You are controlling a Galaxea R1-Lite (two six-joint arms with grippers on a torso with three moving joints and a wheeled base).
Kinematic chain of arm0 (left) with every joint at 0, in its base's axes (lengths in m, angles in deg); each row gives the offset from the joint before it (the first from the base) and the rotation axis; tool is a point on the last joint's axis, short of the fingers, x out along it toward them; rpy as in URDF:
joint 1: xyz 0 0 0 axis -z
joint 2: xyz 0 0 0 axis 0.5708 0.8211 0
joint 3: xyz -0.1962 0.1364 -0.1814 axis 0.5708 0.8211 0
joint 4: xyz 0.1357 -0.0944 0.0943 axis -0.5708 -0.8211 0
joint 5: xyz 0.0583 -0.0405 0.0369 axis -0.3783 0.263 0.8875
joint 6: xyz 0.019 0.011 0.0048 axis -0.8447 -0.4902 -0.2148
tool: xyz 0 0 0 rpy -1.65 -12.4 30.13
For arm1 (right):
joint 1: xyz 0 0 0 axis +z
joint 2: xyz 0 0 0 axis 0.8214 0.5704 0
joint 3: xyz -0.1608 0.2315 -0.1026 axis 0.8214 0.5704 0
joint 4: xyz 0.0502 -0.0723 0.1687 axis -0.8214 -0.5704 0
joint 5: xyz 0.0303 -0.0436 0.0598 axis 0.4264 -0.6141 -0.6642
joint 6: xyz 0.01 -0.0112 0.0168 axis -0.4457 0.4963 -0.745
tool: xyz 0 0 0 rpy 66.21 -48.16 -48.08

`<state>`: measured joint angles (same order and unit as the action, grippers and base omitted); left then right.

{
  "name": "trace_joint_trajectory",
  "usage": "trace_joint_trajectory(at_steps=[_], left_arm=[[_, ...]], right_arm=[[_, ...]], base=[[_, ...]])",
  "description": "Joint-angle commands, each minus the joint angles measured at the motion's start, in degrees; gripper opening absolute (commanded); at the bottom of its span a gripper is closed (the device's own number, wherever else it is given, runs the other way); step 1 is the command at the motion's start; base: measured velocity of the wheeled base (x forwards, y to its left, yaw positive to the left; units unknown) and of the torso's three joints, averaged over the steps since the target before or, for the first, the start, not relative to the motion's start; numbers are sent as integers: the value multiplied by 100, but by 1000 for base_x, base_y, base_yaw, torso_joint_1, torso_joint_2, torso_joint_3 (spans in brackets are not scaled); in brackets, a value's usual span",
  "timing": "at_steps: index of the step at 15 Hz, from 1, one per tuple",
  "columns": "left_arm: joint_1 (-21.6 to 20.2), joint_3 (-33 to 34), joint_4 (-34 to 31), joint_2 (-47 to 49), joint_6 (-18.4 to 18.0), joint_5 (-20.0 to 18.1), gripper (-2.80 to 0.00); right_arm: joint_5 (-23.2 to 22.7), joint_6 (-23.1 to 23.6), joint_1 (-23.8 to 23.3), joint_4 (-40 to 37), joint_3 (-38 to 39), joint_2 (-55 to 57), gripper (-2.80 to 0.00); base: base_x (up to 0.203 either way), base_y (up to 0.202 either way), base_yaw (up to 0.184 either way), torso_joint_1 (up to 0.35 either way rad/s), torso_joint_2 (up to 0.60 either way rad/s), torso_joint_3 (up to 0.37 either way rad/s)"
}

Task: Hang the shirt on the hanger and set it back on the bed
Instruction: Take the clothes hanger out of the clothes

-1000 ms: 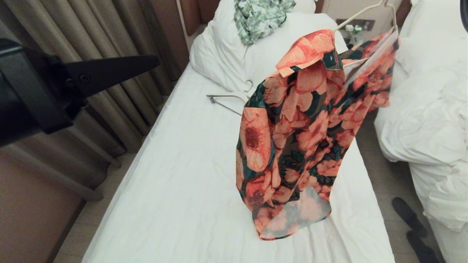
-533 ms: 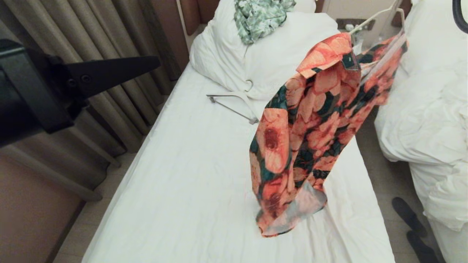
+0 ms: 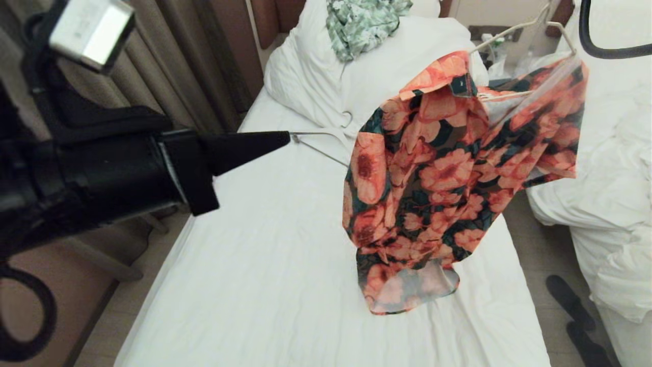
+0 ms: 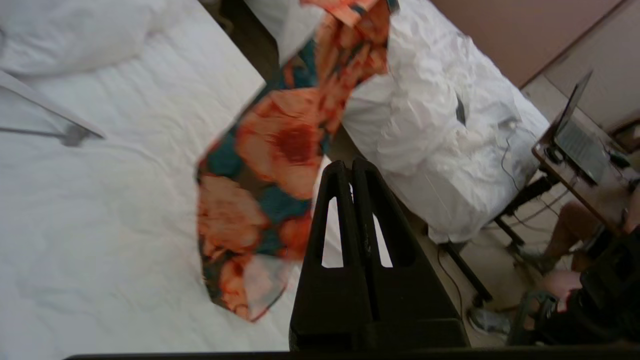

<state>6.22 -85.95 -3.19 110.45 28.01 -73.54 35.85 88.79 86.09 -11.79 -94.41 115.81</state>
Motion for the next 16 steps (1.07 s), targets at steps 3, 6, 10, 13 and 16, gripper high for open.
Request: trace_joint_trajectory(at_steps=[3,6,10,13,16], left_arm=[[715,417,1499,898,6,690,0],[1203,479,1666,1170,7,1160,0],[1259,575,2146,1383,54,1166,0],[1299,734,3396,2139,4,1290,0],[1079,731,3663,2675,-167,1497,0]], right_arm=[[19,15,77,10,1,112,-280],[20,23,63,45,1,223,-280],[20,24,130,53,1,308,-280],[20,16,165,54,9,307,-280],[20,10,200,45,27,263,-280]], base=[[0,0,0,0,0,0],[0,0,0,0,0,0],[0,0,0,0,0,0],[0,0,0,0,0,0],[0,0,0,0,0,0]])
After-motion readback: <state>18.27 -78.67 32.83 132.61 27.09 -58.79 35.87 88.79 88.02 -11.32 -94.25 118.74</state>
